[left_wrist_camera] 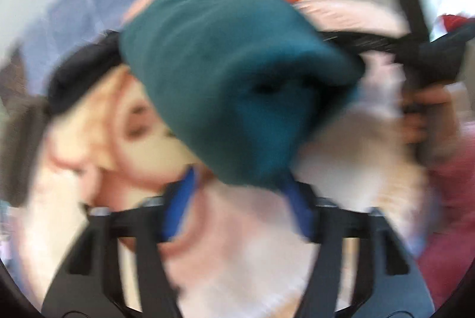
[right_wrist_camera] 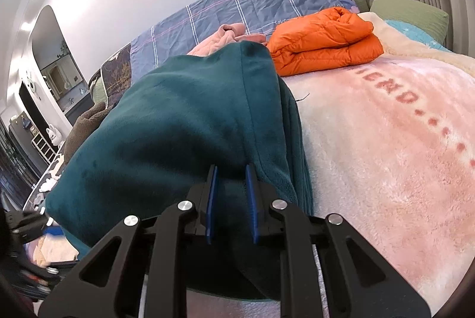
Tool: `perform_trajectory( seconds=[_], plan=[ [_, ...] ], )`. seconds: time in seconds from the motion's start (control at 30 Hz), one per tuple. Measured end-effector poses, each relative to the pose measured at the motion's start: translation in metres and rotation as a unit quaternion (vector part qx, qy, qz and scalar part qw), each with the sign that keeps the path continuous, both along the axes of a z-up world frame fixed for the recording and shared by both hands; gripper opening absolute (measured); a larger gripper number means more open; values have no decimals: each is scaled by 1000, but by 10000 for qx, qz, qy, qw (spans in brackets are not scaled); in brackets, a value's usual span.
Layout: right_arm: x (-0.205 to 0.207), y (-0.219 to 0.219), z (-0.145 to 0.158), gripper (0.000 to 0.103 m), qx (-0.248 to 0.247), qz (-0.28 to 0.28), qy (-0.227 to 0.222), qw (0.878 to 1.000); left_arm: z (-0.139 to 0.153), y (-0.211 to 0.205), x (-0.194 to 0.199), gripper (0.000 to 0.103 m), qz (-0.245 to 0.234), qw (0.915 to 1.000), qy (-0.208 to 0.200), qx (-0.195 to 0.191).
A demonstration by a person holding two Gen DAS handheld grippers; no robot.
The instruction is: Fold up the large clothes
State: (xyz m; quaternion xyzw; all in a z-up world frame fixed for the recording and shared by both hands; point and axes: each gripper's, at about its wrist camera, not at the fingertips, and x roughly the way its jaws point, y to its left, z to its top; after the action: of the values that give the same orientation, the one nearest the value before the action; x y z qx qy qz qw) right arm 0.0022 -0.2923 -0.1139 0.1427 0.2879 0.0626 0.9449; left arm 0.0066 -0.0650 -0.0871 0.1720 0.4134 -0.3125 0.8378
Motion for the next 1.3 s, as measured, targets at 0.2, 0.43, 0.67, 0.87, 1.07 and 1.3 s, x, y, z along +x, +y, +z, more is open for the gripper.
perform_trajectory(
  seconds=[0.2, 0.43, 0.67, 0.87, 1.07, 1.3],
  plan=[
    [-1, 2, 0, 18, -32, 5, -18, 10000, 88, 0, -5, 27, -242, 9892, -1216, -785],
    [0, 0, 0, 18, 19, 38, -16, 10000, 64, -42, 116, 31, 203, 9939, -775, -755],
    [1, 2, 0, 18, -20, 82, 12, 10000, 32, -49, 126, 30, 57, 9937, -1059, -349],
    [2, -2, 1, 18, 54, 102, 7, 9999, 54, -58, 135, 51, -161, 9915, -1267, -230],
    [3, -1, 1, 18, 27, 99, 9, 9999, 80, -93, 179, 36, -108, 9896, -1436, 5],
    [4, 6, 3, 19, -181, 133, -8, 9997, 10, -108, 231, 31, 301, 9921, -745, 966]
  ],
)
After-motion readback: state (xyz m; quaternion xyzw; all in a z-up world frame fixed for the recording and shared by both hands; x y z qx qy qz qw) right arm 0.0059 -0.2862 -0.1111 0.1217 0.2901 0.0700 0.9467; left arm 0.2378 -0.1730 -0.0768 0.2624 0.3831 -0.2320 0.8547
